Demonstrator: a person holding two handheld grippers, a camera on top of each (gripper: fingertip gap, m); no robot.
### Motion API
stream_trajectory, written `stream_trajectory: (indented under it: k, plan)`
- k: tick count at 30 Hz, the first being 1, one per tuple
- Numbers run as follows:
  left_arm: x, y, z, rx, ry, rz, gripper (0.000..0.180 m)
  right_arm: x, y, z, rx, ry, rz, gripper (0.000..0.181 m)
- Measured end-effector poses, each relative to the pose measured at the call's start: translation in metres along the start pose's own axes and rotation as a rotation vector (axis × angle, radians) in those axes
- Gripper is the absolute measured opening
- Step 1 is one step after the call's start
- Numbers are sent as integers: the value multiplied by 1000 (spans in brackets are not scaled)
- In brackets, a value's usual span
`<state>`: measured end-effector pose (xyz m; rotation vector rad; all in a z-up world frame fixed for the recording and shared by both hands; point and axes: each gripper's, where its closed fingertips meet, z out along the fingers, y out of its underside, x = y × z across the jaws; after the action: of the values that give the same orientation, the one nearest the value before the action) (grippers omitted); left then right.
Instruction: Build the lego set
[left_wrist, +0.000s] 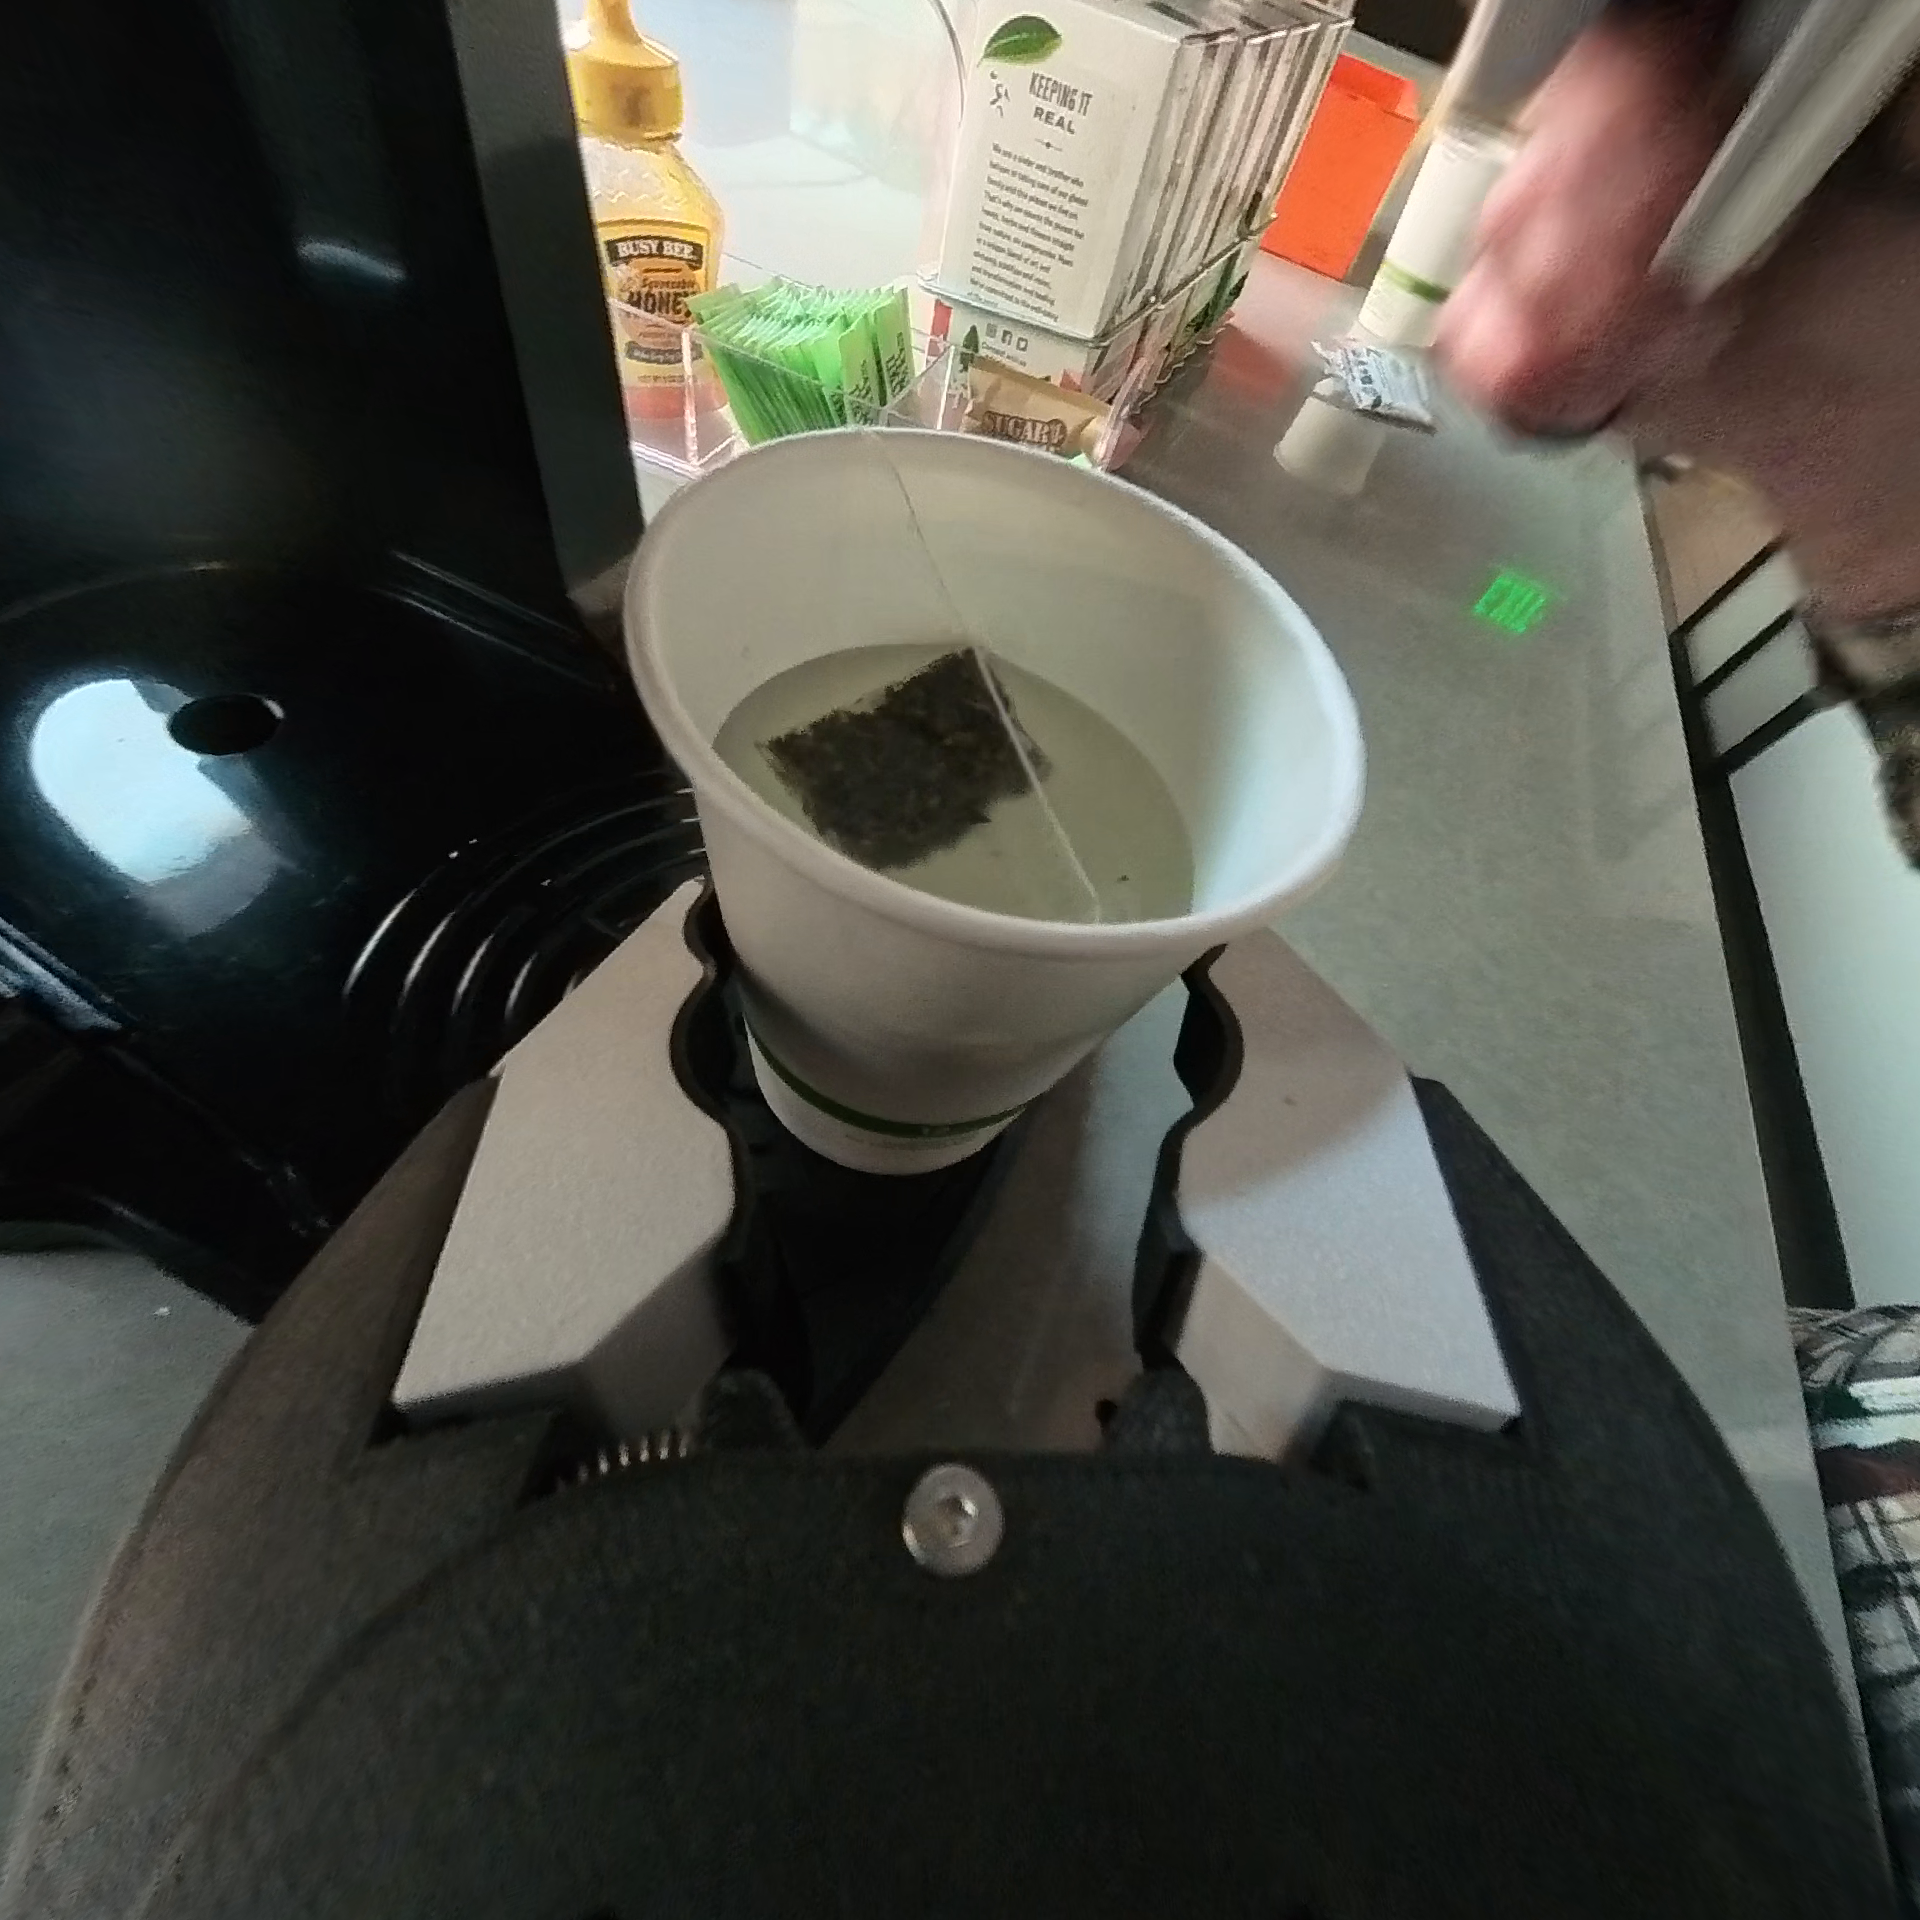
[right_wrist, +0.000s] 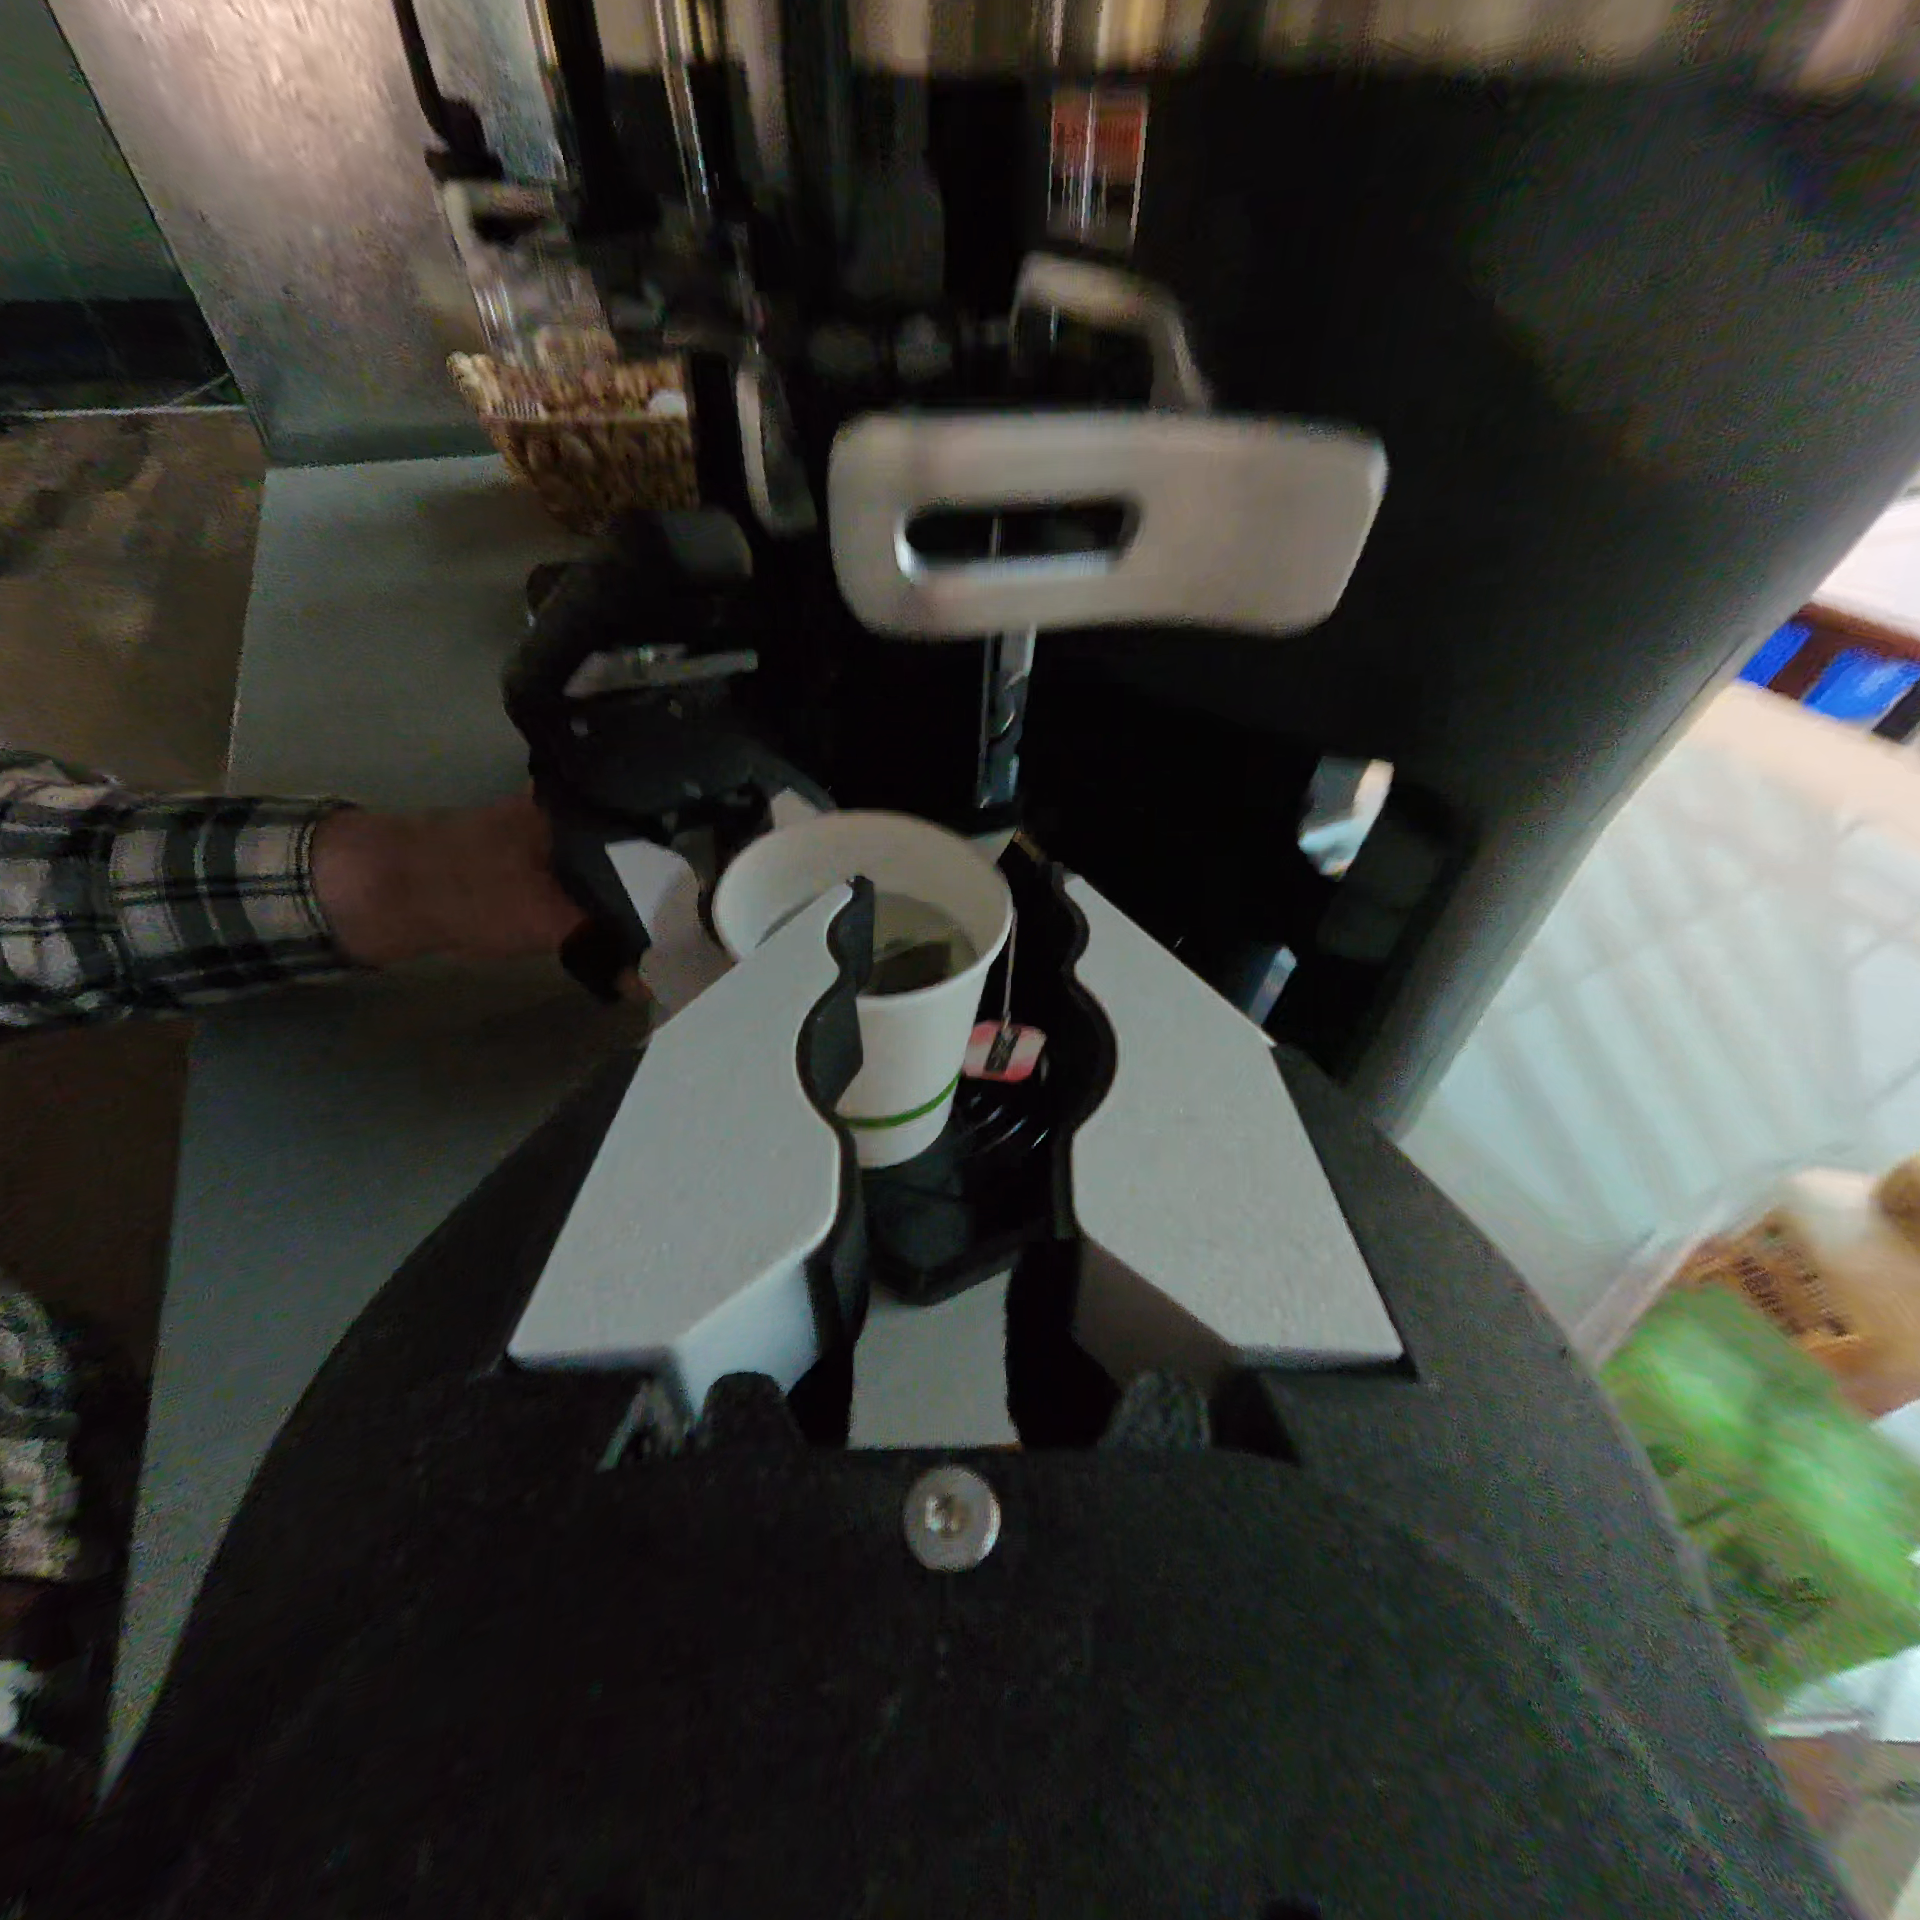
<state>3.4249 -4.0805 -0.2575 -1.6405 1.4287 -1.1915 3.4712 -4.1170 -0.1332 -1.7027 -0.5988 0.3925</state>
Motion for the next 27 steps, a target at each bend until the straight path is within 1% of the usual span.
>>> stream_trajectory:
  k: [5, 8, 10, 12, 19, 21, 27]
  plan:
    - [7, -1, 5, 17, 15, -2, 84, -10, 52, 27, -84, -61, 136, 31]
    - [10, -2, 8, 18, 21, 3, 84, -14, 68, 35, -72, -141, 268, 32]
    - [12, -2, 9, 21, 27, 7, 84, -18, 71, 40, -48, -184, 305, 35]
    - [12, -2, 10, 24, 27, 5, 84, -20, 71, 43, -28, -212, 320, 37]
    - [26, -3, 17, 16, 76, 15, 84, -28, 67, 31, 20, -254, 305, 37]
    - [35, -4, 23, 1, 101, 21, 84, -27, 66, 24, 31, -241, 295, 34]
    - [66, -10, 54, -45, 174, 73, 83, -22, 74, -24, 55, -173, 315, 33]
